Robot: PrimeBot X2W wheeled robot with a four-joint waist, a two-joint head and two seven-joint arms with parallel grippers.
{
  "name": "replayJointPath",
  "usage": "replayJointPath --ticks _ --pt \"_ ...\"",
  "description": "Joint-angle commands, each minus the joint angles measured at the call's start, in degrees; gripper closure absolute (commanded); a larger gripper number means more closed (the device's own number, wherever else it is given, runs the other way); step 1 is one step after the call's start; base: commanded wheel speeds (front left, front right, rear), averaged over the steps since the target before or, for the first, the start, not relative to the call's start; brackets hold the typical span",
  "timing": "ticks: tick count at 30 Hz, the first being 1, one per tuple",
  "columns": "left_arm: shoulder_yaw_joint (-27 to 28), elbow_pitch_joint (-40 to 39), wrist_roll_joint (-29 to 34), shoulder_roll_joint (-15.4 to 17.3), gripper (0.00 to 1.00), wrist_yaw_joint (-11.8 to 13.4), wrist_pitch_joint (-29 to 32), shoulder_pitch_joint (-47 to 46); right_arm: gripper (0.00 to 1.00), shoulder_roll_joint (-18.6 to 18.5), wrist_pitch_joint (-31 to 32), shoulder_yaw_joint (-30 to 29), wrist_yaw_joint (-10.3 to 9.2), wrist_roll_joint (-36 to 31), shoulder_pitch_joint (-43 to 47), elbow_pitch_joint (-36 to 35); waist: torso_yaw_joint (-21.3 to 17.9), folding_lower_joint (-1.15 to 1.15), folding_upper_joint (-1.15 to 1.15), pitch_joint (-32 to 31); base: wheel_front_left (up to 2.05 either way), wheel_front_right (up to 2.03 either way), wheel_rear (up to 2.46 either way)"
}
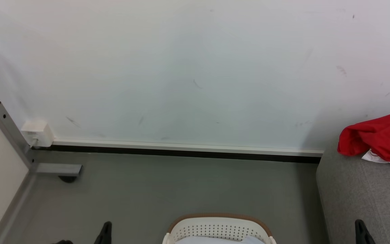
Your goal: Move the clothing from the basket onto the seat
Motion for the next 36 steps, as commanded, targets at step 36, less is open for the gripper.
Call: replayJointPath --ticks 36 --pt "4.49 -4.99 -29.23 -0.51 1.00 -0.09 7.86 -3.74 1.00 -0.80 7.67 -0.74 -0.06 32.87 -5.52 -2.45 -0.84 0.00 0.00 1.27 0.00 0.00 0.00"
